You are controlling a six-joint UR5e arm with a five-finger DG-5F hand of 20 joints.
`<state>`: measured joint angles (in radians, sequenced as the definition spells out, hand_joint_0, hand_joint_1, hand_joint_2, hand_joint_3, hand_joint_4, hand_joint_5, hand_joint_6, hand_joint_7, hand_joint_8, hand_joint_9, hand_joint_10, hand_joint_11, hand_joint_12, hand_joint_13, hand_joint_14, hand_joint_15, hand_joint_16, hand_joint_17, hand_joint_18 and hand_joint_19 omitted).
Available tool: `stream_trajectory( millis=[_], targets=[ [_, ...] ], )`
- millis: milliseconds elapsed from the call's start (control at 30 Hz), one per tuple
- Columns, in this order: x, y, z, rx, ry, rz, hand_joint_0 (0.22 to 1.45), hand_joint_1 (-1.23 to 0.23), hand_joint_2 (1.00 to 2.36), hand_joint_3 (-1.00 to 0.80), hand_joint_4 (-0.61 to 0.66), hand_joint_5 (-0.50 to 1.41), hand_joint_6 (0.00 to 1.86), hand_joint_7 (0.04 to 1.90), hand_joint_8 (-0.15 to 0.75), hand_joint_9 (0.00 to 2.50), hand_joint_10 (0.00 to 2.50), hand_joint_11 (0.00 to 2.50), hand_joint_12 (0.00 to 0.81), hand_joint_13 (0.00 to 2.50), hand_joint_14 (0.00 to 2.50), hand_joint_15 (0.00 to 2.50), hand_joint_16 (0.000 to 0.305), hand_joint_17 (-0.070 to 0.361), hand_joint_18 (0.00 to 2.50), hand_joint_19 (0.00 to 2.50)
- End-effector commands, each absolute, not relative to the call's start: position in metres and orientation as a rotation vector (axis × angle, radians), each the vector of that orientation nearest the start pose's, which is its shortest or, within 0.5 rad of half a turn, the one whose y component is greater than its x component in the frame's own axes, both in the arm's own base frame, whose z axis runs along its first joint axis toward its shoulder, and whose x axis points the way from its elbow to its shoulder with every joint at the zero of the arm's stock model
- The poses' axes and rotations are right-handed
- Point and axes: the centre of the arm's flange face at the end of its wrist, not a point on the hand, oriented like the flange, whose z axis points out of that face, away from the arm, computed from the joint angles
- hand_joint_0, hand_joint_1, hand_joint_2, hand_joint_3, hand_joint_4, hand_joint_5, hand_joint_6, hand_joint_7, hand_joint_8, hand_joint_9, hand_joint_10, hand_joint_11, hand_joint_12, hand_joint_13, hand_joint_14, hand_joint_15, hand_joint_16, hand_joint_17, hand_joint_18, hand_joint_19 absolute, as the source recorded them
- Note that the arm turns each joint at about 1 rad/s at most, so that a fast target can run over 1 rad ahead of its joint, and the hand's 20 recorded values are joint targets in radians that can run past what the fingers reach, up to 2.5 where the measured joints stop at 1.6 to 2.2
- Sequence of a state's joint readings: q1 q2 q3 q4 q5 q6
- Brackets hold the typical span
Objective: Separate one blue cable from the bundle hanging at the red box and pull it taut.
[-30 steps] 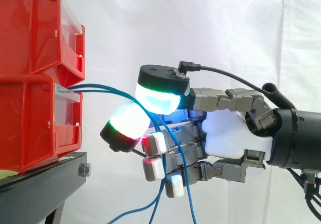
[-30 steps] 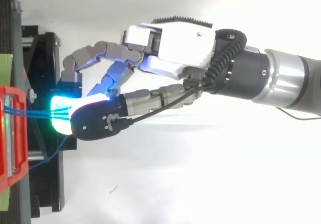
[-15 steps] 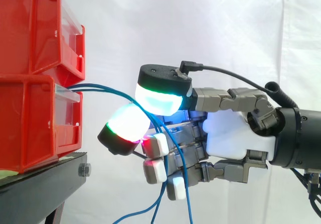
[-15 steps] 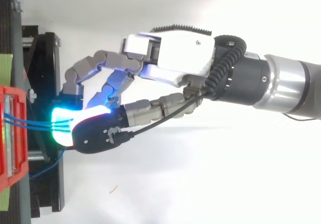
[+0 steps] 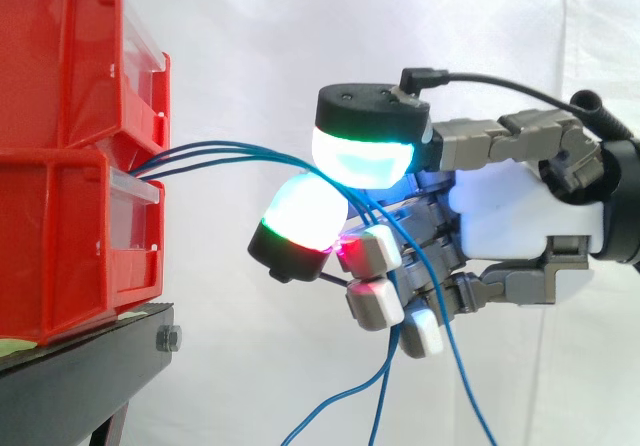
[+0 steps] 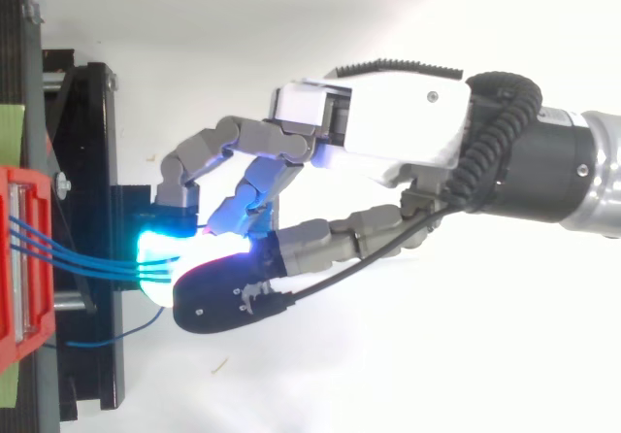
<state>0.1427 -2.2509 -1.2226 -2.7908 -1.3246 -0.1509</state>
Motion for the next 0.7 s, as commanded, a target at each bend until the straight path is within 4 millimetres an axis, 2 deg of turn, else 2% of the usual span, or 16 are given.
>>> stream_trajectory(
  millis=[0,467,667],
  targets=[
    [0.747,-0.047,0.275,1.154,1.201,1.013,0.66,-0.74,1.02,-0.17,0.22,-0.21,0.84,0.91,0.323,0.97,0.02,1.05,0.382,0.99,0.03,0.9,0.045,0.101,0.94,0.76],
    [0.747,-0.038,0.273,1.156,1.214,1.009,0.67,-0.8,1.01,-0.37,0.21,-0.21,0.85,0.91,0.318,0.96,0.02,1.04,0.378,0.98,0.03,0.9,0.044,0.098,0.92,0.75],
    [0.747,-0.036,0.273,1.154,1.216,1.009,0.64,-0.71,1.01,-0.42,0.21,-0.21,0.86,0.91,0.321,0.97,0.03,1.05,0.371,0.98,0.03,0.9,0.042,0.095,0.91,0.77]
  ],
)
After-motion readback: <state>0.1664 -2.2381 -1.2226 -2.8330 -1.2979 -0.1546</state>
